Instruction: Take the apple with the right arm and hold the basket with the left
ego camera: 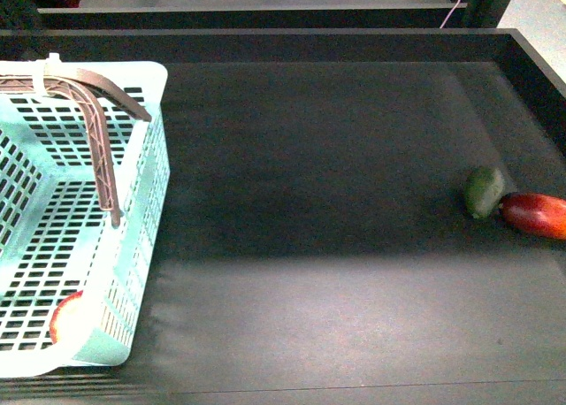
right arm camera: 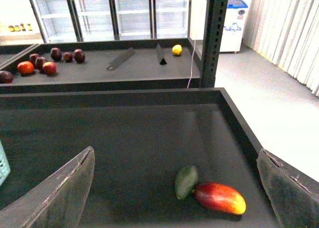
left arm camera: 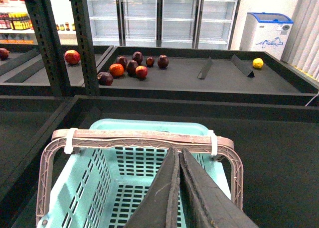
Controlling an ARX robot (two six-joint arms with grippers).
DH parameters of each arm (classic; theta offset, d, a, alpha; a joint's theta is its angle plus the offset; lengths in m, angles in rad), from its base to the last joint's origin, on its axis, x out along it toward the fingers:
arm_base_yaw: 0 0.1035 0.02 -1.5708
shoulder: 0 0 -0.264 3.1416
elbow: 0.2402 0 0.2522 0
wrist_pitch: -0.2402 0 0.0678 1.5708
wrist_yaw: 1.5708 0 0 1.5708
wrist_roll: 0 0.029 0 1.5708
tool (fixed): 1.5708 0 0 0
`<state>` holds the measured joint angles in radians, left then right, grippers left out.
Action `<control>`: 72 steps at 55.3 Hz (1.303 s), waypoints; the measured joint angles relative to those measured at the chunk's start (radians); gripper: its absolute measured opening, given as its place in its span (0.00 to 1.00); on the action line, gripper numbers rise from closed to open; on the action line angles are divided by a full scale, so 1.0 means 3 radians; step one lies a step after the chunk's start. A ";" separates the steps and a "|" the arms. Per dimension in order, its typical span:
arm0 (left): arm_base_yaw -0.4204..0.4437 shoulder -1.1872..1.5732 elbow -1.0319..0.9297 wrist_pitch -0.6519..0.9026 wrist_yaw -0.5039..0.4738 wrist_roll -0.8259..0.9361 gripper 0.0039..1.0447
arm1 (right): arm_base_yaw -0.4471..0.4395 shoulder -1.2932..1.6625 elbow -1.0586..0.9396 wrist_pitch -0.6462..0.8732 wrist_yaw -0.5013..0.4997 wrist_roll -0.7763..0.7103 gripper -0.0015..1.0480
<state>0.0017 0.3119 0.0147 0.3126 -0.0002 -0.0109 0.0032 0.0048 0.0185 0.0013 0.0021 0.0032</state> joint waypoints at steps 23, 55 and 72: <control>0.0000 -0.0393 0.0000 -0.0393 0.0000 0.0000 0.03 | 0.0000 0.0000 0.0000 0.0000 0.0000 0.0000 0.92; 0.0000 -0.1019 0.0001 -0.1036 0.0000 0.0000 0.03 | 0.0000 0.0000 0.0000 0.0000 0.0000 0.0000 0.92; 0.0000 -0.1019 0.0001 -0.1036 0.0000 0.0000 0.03 | 0.0000 0.0000 0.0000 0.0000 0.0000 0.0000 0.92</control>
<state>0.0017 0.0063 0.0151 0.0017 -0.0002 -0.0109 0.0032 0.0048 0.0185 0.0013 0.0021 0.0032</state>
